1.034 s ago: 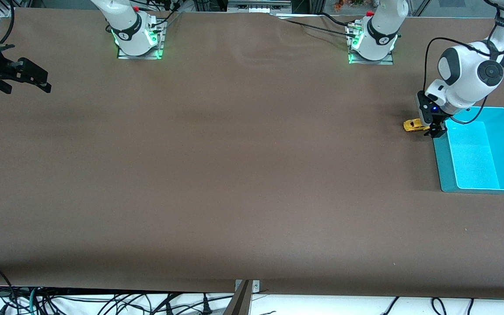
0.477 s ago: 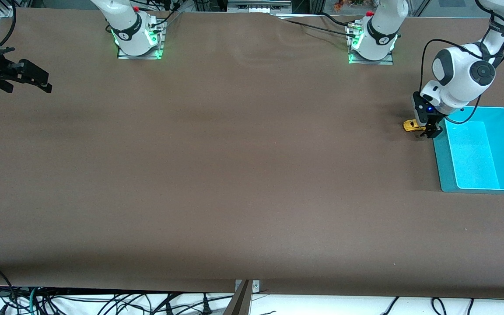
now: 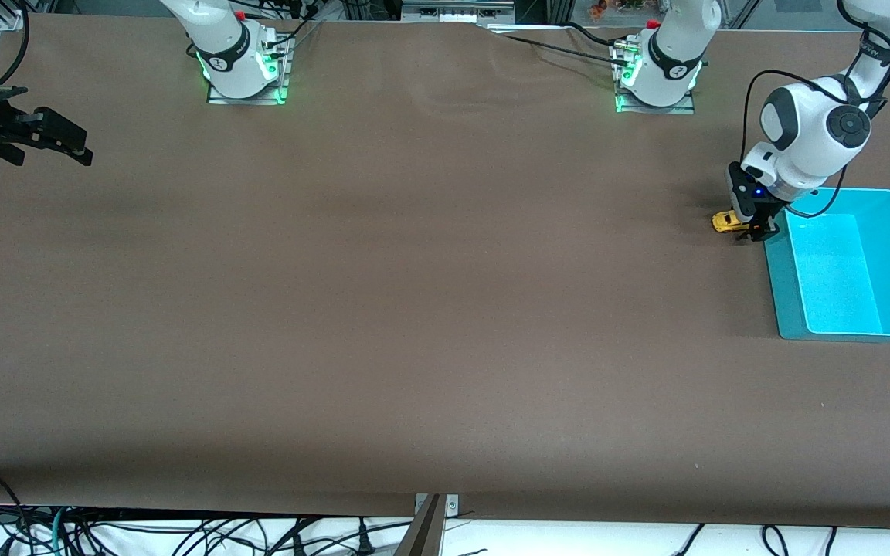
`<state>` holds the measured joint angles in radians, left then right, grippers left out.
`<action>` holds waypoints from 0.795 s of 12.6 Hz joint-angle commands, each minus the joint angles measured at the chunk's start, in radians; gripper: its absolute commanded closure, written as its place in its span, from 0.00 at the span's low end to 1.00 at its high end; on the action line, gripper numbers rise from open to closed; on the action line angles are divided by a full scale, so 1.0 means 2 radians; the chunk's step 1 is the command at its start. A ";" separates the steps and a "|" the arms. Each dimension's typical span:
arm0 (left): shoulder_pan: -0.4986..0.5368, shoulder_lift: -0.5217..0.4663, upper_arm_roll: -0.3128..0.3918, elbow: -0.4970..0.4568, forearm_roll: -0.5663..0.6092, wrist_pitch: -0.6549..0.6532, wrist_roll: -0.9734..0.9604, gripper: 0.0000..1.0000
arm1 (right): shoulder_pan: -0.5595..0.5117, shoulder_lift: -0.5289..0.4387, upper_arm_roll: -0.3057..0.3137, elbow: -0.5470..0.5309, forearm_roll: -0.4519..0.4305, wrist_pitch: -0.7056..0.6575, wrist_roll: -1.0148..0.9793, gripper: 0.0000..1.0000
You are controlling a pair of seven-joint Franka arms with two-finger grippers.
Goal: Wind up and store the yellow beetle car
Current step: 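Lower the left gripper and close it on the yellow car, then lift the car with the left gripper and lower it into the blue tray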
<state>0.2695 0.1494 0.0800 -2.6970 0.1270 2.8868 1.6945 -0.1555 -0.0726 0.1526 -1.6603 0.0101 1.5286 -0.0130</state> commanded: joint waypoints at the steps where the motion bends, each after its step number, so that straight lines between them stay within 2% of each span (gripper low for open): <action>1: 0.008 -0.006 0.000 -0.001 0.008 0.004 0.011 0.88 | -0.001 0.005 -0.001 0.016 0.006 -0.014 0.006 0.00; 3: 0.007 -0.014 -0.001 0.002 0.005 -0.012 0.010 0.93 | -0.002 0.005 -0.002 0.016 0.006 -0.015 0.006 0.00; 5: 0.001 -0.039 -0.006 0.012 -0.019 -0.072 0.010 0.94 | -0.002 0.005 -0.003 0.016 0.006 -0.015 0.006 0.00; 6: 0.001 -0.049 -0.026 0.025 -0.045 -0.119 0.010 0.94 | -0.002 0.005 -0.003 0.016 0.006 -0.015 0.006 0.00; 7: 0.005 -0.058 -0.055 0.047 -0.074 -0.167 0.011 0.94 | -0.002 0.005 -0.003 0.016 0.006 -0.016 0.006 0.00; 8: 0.006 -0.064 -0.070 0.077 -0.089 -0.217 0.011 0.94 | -0.002 0.005 -0.003 0.016 0.006 -0.017 0.006 0.00; 10: 0.006 -0.063 -0.099 0.165 -0.093 -0.325 0.008 0.94 | -0.002 0.005 -0.003 0.016 0.006 -0.017 0.006 0.00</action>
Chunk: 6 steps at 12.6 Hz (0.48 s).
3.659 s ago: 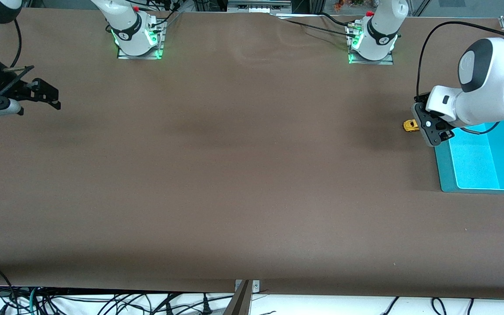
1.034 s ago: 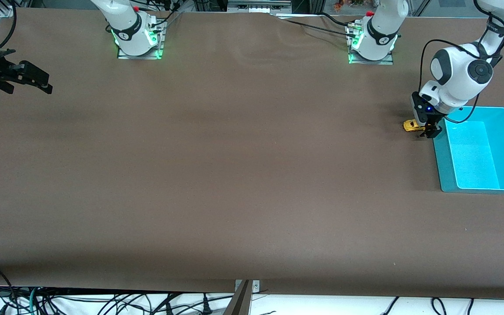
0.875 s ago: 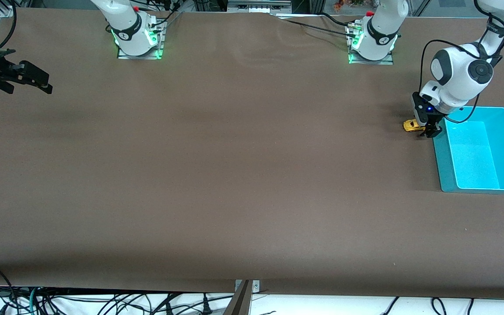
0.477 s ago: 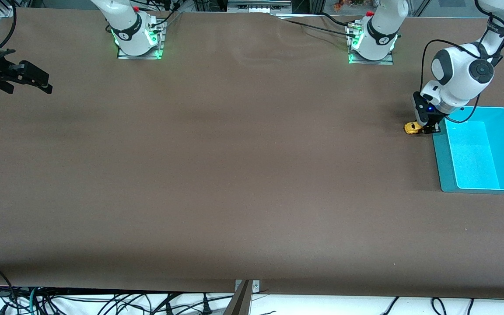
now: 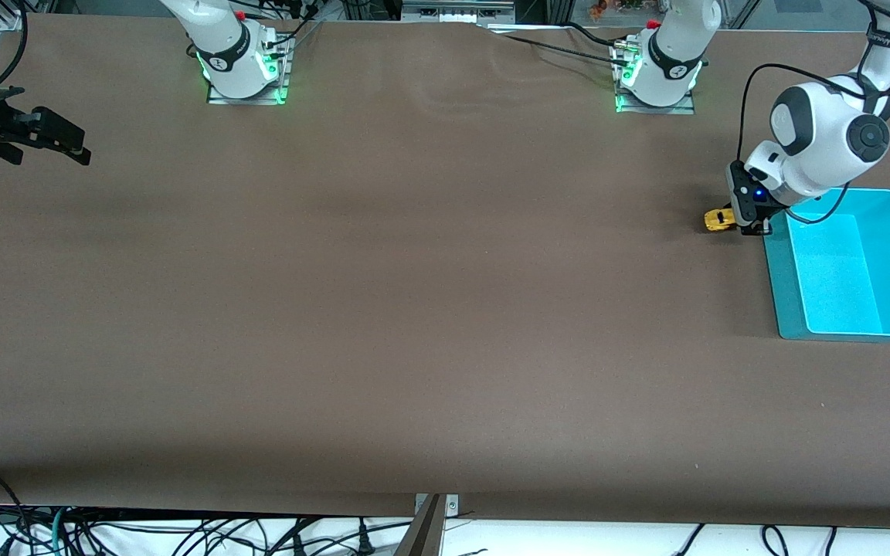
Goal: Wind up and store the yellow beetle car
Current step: 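Lift the car with the left gripper and lower it into the blue tray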
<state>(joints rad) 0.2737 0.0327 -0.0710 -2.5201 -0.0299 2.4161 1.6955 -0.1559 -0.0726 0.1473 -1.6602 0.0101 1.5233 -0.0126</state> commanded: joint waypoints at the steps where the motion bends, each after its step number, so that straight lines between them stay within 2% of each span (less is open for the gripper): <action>1: 0.003 -0.001 -0.027 0.126 -0.013 -0.143 0.003 0.94 | -0.002 0.006 0.000 0.016 0.006 -0.014 0.006 0.00; 3: 0.002 0.024 -0.024 0.216 -0.002 -0.220 0.001 0.92 | -0.002 0.006 0.000 0.016 0.006 -0.014 0.006 0.00; 6: -0.004 0.073 0.013 0.306 0.049 -0.266 0.010 0.92 | -0.002 0.006 0.000 0.016 0.006 -0.014 0.006 0.00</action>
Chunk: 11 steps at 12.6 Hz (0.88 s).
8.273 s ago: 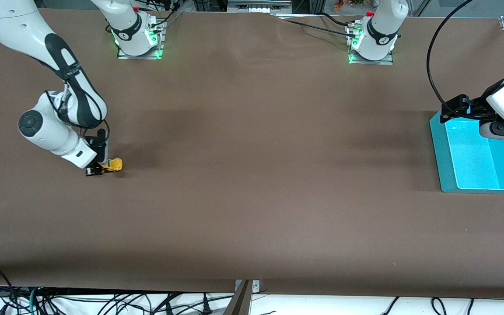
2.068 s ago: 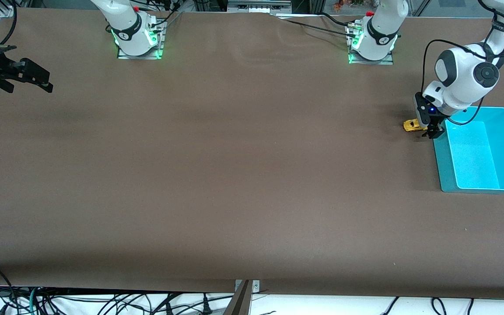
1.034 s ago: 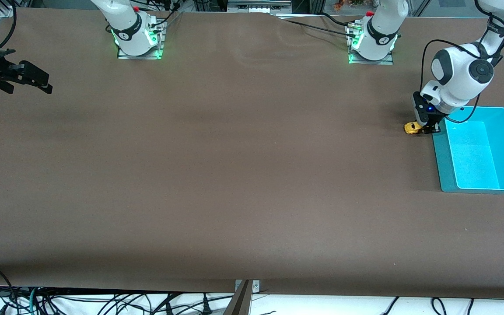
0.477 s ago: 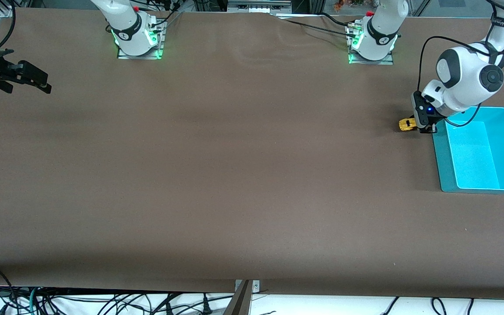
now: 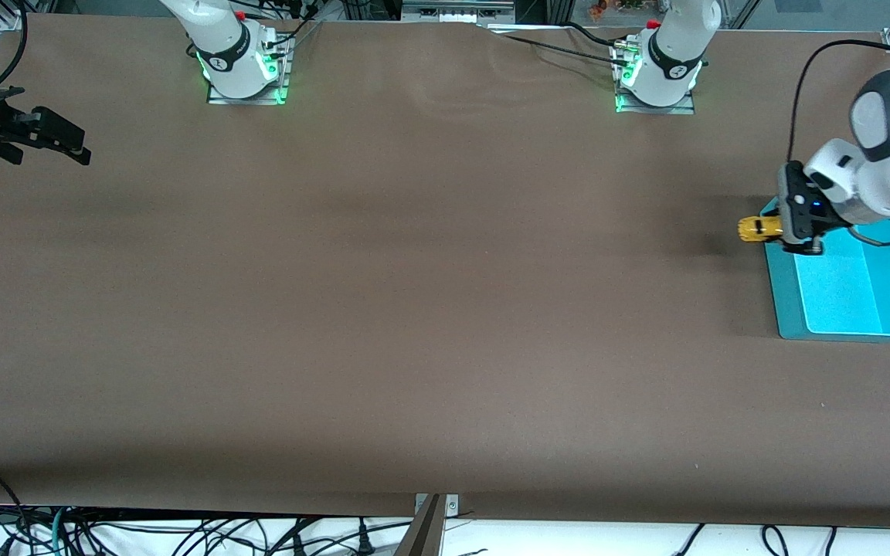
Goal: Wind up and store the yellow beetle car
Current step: 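Lift the car with the left gripper and lower it into the blue tray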
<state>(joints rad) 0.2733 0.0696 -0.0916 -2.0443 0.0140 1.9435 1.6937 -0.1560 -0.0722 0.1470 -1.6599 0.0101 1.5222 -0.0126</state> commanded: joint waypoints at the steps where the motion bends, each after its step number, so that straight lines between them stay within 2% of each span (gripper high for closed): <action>1: -0.008 0.075 0.045 0.090 0.031 -0.038 0.038 0.92 | -0.002 0.005 0.000 0.015 0.006 -0.013 0.006 0.00; 4: -0.041 0.142 0.131 0.147 0.022 -0.035 0.132 0.92 | -0.002 0.005 0.000 0.015 0.006 -0.013 0.006 0.00; 8: -0.024 0.175 0.146 0.136 0.012 0.023 0.179 0.92 | -0.002 0.005 0.000 0.015 0.006 -0.013 0.006 0.00; 11: -0.012 0.177 0.148 0.100 0.008 0.083 0.202 0.92 | -0.002 0.005 0.000 0.015 0.006 -0.013 0.006 0.00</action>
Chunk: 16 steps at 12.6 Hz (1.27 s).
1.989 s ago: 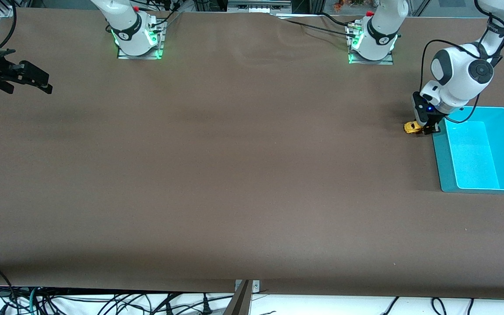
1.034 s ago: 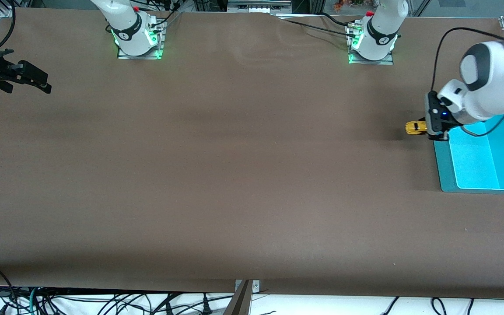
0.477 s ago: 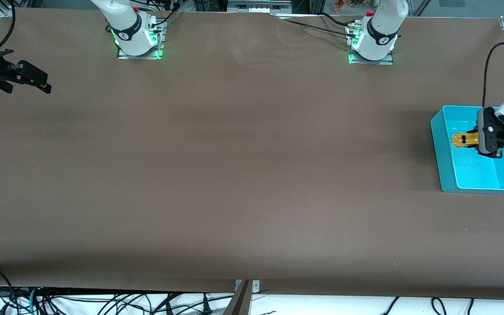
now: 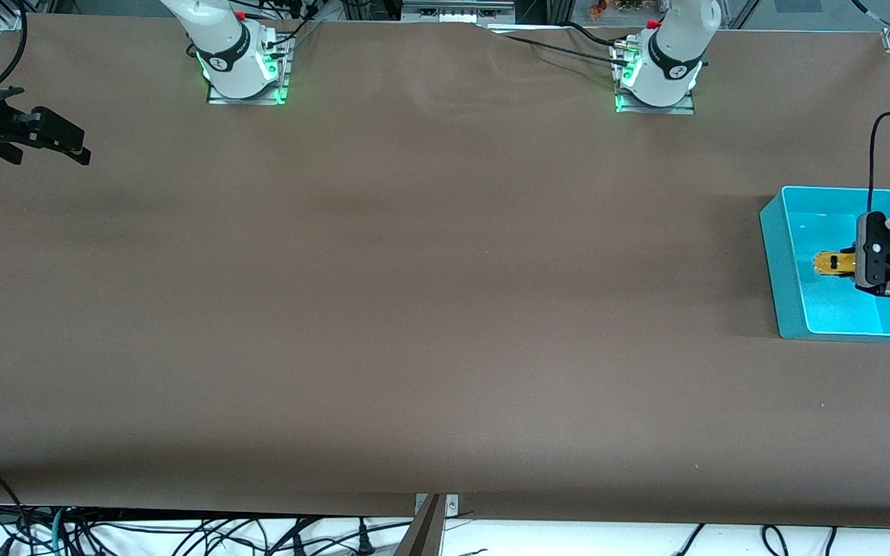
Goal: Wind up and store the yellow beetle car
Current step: 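Lift the car with the left gripper and lower it into the blue tray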
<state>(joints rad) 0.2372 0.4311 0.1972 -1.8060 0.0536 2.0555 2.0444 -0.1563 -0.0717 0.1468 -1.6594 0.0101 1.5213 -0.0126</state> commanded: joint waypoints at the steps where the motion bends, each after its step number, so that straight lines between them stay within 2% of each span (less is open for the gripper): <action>1: 0.009 -0.003 0.003 -0.030 -0.012 0.038 0.026 0.92 | -0.002 0.005 0.000 0.015 0.006 -0.013 0.006 0.00; 3: 0.013 -0.002 0.003 -0.054 -0.012 0.076 0.028 0.88 | -0.002 0.005 0.000 0.015 0.006 -0.013 0.006 0.00; 6: 0.016 0.000 0.003 -0.109 -0.012 0.152 0.049 0.88 | -0.002 0.005 0.000 0.015 0.006 -0.013 0.006 0.00; 9: 0.016 0.000 0.006 -0.135 -0.012 0.190 0.049 0.87 | -0.002 0.005 0.000 0.015 0.006 -0.013 0.006 0.00; 10: 0.017 0.001 0.006 -0.142 -0.012 0.201 0.049 0.83 | -0.002 0.005 0.000 0.015 0.006 -0.013 0.006 0.00; 11: 0.017 0.001 0.006 -0.146 -0.012 0.210 0.049 0.68 | -0.002 0.005 0.000 0.015 0.006 -0.013 0.006 0.00; 13: 0.016 -0.003 0.006 -0.143 -0.012 0.206 0.050 0.03 | -0.002 0.005 0.000 0.015 0.006 -0.013 0.006 0.00; 16: 0.016 -0.024 0.006 -0.129 -0.013 0.164 0.042 0.00 | -0.001 0.004 0.001 0.015 0.007 -0.014 0.012 0.00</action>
<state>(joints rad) 0.2693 0.4313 0.2077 -2.0781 0.0534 2.4450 2.1060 -0.1562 -0.0717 0.1468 -1.6594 0.0103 1.5212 -0.0097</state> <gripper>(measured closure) 0.172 0.000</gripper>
